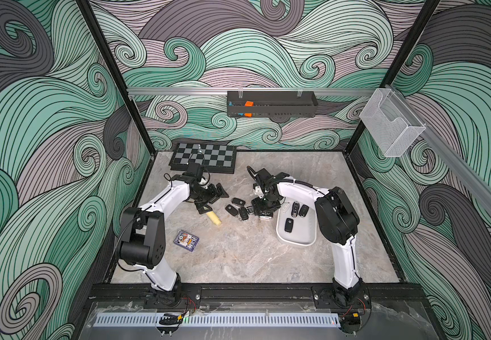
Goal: Place the car key into the storage box
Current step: Pick up the car key from the center of the board.
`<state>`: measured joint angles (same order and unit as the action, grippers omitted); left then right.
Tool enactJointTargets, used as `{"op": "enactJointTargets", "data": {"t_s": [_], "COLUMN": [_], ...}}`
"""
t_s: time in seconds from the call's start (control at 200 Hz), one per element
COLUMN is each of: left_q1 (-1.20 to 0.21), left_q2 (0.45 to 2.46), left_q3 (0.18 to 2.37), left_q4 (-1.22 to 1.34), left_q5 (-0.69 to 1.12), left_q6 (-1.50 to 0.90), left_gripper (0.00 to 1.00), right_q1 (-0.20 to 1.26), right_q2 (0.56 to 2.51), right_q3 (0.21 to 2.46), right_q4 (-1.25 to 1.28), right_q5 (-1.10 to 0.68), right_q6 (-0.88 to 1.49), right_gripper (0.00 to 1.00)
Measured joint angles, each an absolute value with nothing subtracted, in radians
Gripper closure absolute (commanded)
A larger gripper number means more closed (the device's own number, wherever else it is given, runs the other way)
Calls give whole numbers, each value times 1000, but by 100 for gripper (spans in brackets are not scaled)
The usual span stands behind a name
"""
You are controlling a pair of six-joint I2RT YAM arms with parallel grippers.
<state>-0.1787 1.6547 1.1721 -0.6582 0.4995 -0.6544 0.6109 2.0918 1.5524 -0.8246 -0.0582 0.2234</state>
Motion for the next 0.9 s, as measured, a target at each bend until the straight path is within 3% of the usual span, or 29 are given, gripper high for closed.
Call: {"op": "enactJointTargets", "data": {"t_s": [0.275, 0.69, 0.901], "left_q1": [-178, -177, -174], "left_q2": [1649, 1585, 1576], "left_q3": [1147, 1073, 1062], "left_q4": [-655, -651, -651], "left_q5": [501, 501, 501], "left_q6": [-655, -655, -653], "left_gripper": [2, 2, 2], "right_q1": [653, 680, 689], "right_q2": [2086, 2087, 2085], "right_q3": [1515, 1502, 1502], "right_q4": [-833, -831, -831], "right_q5": [-42, 53, 71], "right_q6": [229, 254, 275], "right_gripper": [29, 65, 71]}}
